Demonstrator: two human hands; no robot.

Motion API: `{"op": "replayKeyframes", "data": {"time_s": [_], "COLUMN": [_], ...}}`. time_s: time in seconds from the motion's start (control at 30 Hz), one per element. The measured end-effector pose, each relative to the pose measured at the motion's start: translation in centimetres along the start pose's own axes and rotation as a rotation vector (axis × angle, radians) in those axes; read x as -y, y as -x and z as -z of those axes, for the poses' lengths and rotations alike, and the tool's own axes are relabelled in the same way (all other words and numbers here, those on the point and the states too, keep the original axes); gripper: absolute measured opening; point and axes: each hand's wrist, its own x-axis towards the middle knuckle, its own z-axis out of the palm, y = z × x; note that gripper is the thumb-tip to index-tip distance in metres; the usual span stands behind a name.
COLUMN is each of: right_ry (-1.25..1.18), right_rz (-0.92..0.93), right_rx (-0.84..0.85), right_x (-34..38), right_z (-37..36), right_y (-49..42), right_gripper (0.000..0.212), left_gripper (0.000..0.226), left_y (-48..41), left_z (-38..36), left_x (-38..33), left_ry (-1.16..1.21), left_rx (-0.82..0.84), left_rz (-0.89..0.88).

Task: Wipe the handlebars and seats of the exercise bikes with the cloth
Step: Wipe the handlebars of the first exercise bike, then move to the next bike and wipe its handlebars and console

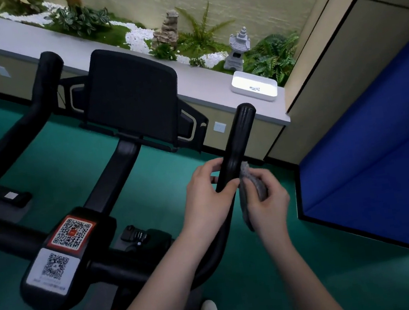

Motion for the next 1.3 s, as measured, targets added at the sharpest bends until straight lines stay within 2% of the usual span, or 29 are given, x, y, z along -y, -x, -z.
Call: {"op": "replayKeyframes", "data": {"time_s": [0.1,0.4,0.57,0.73,0.97,1.13,1.3], "right_ry": [0.026,0.134,0.131,0.097,0.043,0.05,0.126], "right_rz": [-0.03,-0.081,-0.093,-0.102,-0.13,-0.15,-0.158], "right_rx": [0.02,-0.083,-0.071,-0.051,-0.106,-0.199,-0.205], "right_x": [-0.3,0.2,0.2,-0.3,-3.2,-6.5,-10.6], "right_z": [0.9,4.3,4.5,4.8,11.4,20.2,29.0], "right_y": [1.5,4.6,6.0,6.9,8.0,9.1,9.9], "right_gripper": [0.018,0.017,0.017,0.017,0.018,0.018,0.017], "left_gripper": [0.043,0.049,0.048,0.045,0.046,0.047,0.048], "left_y": [0.0,1.3,3.1,4.8,7.8,10.8,13.4], "left_z": [0.4,2.5,4.1,3.9,-3.2,-11.1,-19.2], "left_x": [-0.3,-0.7,-0.4,-1.4,-2.9,-2.4,-1.5], "left_ry": [-0.052,-0.238,-0.353,-0.542,-0.756,-0.866,-0.968], "left_rx": [0.047,0.163,0.148,0.103,0.17,0.289,0.377], "left_rz": [-0.007,-0.142,-0.224,-0.406,-0.606,-0.586,-0.538]}}
